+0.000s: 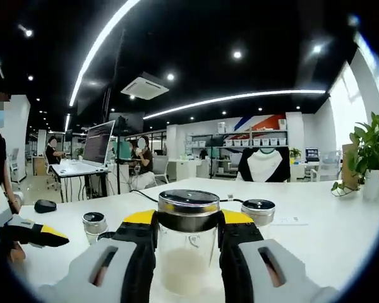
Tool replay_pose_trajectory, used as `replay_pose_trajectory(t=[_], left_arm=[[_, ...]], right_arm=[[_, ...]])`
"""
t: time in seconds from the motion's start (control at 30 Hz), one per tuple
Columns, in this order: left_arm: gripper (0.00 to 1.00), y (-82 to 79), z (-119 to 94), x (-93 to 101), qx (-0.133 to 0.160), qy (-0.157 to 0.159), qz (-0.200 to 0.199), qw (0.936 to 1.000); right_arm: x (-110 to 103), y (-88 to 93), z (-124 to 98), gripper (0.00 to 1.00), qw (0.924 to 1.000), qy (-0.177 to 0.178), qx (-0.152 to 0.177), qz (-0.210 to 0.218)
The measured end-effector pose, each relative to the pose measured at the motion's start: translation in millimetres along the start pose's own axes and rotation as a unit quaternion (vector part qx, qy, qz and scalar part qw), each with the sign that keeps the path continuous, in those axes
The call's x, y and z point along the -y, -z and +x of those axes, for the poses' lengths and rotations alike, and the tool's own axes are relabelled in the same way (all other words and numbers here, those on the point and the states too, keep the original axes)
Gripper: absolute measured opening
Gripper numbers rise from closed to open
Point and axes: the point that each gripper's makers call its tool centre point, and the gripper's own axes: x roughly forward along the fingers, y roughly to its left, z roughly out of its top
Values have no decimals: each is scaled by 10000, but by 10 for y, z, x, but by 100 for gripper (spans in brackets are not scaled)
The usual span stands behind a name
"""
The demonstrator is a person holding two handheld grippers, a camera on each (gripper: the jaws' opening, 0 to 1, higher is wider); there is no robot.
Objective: Rotate the seasoning bottle until the label or dispensing opening points toward the visible target arrow and the bottle remains upright within the marked orientation range
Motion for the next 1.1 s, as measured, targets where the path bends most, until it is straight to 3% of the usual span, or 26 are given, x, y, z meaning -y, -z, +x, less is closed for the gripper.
replay_pose_trajectory(t=[0.23, 0.47, 0.57, 0.7, 0.9, 0.93, 1.0, 1.03, 1.07, 1.1], left_arm=[[73, -31, 10, 73, 114, 114, 112, 9998], [71, 47, 38, 116, -53, 176, 266, 9995], [65, 33, 39, 137, -25, 245, 258, 9994], [64, 32, 37, 190, -62, 387, 280, 9988], [61, 2, 19, 242, -40, 592, 247, 9979], [60, -11, 8, 265, -11, 697, 215, 9973], [58, -33, -5, 273, 40, 764, 179, 9969], [55, -34, -12, 324, 41, 940, 126, 9955], [50, -20, -34, 399, -24, 1212, -145, 9925], [47, 1, -51, 396, -75, 1184, -236, 9927]], right_arm=[[-255, -38, -346, 35, 9993, -321, 170, 132], [-681, -29, -627, 35, 9958, -872, 242, 138], [-871, -31, -729, 35, 9922, -1177, 287, 290], [-1084, -69, -831, 35, 9863, -1565, 301, 422], [-1428, -45, -954, 35, 9739, -2242, 340, 130], [-1510, -27, -983, 35, 9685, -2458, 368, 163], [-1573, -10, -1012, 35, 9641, -2626, 397, 92], [-1605, -13, -1032, 35, 9620, -2688, 472, 22], [-1611, -12, -1040, 35, 9616, -2700, 491, 36], [-1610, -13, -1038, 35, 9615, -2702, 497, 40]])
